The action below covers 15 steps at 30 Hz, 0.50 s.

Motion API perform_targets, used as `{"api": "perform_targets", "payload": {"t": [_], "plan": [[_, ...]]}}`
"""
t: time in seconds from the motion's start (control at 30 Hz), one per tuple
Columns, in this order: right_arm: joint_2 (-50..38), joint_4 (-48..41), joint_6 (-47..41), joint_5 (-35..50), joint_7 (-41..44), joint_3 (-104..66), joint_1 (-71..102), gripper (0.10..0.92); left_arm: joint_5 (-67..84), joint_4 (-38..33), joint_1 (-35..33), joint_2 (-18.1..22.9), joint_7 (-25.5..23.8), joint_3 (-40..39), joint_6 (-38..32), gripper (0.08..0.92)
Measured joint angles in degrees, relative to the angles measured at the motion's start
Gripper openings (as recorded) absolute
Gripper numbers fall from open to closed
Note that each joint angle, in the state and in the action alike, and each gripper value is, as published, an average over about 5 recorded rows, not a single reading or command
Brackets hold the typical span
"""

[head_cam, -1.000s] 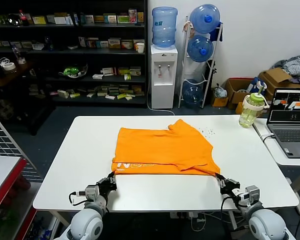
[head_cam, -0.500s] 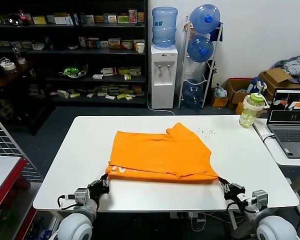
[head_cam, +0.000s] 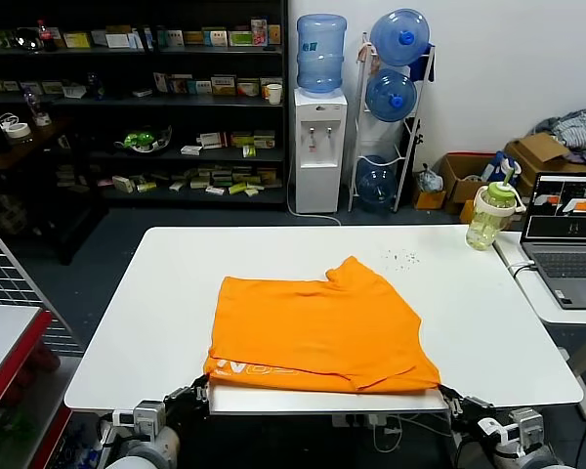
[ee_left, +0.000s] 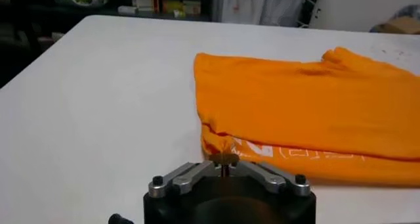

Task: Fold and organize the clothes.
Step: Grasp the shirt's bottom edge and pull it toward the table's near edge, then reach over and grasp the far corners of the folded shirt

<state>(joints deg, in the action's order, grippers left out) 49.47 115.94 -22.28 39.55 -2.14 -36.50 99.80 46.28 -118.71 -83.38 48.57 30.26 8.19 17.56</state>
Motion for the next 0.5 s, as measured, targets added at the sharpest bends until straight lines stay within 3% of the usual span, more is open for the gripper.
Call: {"api": "perform_targets", "payload": {"t": [0.3, 0.5], "plan": [[-1.0, 0.9, -0.1, 1.5, -0.7, -0.5, -3.1, 0.502, 1.0, -1.9, -0.7, -2.0, 0.5, 1.2, 1.1, 0.426], [-0.2, -2.7, -0.2, 2.7, -2.3, 3.8, -14.1, 0.684, 1.4, -0.1, 4.1, -1.7, -1.5, 1.1, -0.1, 0.599]]}}
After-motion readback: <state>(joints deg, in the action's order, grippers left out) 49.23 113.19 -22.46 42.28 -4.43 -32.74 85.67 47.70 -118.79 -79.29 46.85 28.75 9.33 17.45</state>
